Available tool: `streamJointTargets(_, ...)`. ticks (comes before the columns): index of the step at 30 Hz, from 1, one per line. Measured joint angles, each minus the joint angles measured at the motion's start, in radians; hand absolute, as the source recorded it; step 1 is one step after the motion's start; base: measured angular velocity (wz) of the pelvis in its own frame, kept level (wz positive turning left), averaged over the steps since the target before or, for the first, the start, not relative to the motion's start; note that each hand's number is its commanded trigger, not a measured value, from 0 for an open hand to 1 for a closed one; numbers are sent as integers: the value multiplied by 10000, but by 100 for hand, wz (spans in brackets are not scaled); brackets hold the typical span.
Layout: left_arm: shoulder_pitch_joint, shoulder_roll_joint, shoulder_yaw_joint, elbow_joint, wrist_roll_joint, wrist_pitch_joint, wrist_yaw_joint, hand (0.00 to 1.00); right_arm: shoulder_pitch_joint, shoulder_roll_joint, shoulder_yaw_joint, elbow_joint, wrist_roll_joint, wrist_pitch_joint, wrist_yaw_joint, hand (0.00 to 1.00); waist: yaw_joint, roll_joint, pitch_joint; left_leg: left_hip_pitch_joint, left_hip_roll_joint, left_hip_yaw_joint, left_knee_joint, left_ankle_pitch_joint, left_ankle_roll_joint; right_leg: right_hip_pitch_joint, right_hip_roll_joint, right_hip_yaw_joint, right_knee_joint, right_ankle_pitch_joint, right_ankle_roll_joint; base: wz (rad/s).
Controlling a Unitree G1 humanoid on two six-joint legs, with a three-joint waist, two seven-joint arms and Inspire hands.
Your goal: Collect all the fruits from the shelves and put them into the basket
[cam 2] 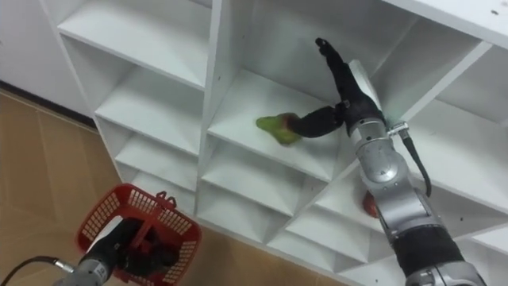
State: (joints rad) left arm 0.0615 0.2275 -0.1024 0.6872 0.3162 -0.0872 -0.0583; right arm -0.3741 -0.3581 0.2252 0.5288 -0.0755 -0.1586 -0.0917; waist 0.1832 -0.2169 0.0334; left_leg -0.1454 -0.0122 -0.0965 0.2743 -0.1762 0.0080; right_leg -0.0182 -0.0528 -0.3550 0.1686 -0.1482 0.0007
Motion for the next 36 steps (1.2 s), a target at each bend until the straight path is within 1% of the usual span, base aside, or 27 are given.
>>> streamJointTargets(6, -59, -40, -7, 9, 4, 33, -8, 100, -3, 85, 85, 375, 316, 6, 85, 0, -24, 110, 68, -245, -24, -123, 7, 0, -1, -122, -1, -97, 13, 1, -2, 7)
streamJointTargets(11, -87, -51, -11, 8, -1, 166, 35, 100, -2, 129, 303, 628, 328, 157, 300, 0, 20, 184, 34, -410, -25, -136, 12, 17, -10, -319, 1, -86, 24, 1, -2, 0)
streamJointTargets(17, -164, -104, -9, 8, 22, 165, 33, 100, -2, 171, 352, 636, 358, 160, 452, 0, -27, 274, -20, -446, -19, -106, 17, 18, -9, -370, 0, -46, 20, 2, -3, -1)
streamJointTargets(19, -167, -154, -23, 9, 20, 164, 19, 100, -4, 220, 354, 793, 399, 138, 530, 0, 15, 314, -42, -419, -14, -74, 16, 18, -9, -366, -1, -40, 22, 2, -4, -2)
streamJointTargets(21, -166, -159, -220, 14, 18, 161, -8, 100, -5, 316, 353, 1078, 401, 139, 611, 0, 70, 393, -64, -416, -15, -72, 15, 23, -5, -362, -8, -38, 25, 2, -4, 0)
streamJointTargets(24, -165, -186, -293, 57, 18, 160, -56, 100, -8, 348, 351, 1134, 695, 135, 617, 0, 78, 482, -89, -418, -11, -72, -8, 27, -7, -362, -7, -39, 30, 2, -4, 0)
streamJointTargets(27, -164, -194, -303, 68, 18, 159, -144, 100, -7, 374, 351, 1153, 771, 135, 658, 0, 75, 518, -77, -431, -11, -73, -9, 31, -9, -370, -7, -38, 30, 2, -4, 0)
streamJointTargets(32, -166, -196, -396, 86, 19, 157, -156, 100, -22, 373, 312, 1151, 787, 135, 766, 0, 65, 514, -77, -445, -13, -72, -18, 31, -9, -393, -11, -36, 32, 2, -4, 0)
streamJointTargets(36, -173, -181, -387, 145, 22, 150, -198, 100, -157, 374, 300, 1143, 784, 107, 848, 0, -20, 507, -76, -574, -13, -61, -16, 61, -7, -557, -23, -30, 82, 2, -4, 0)
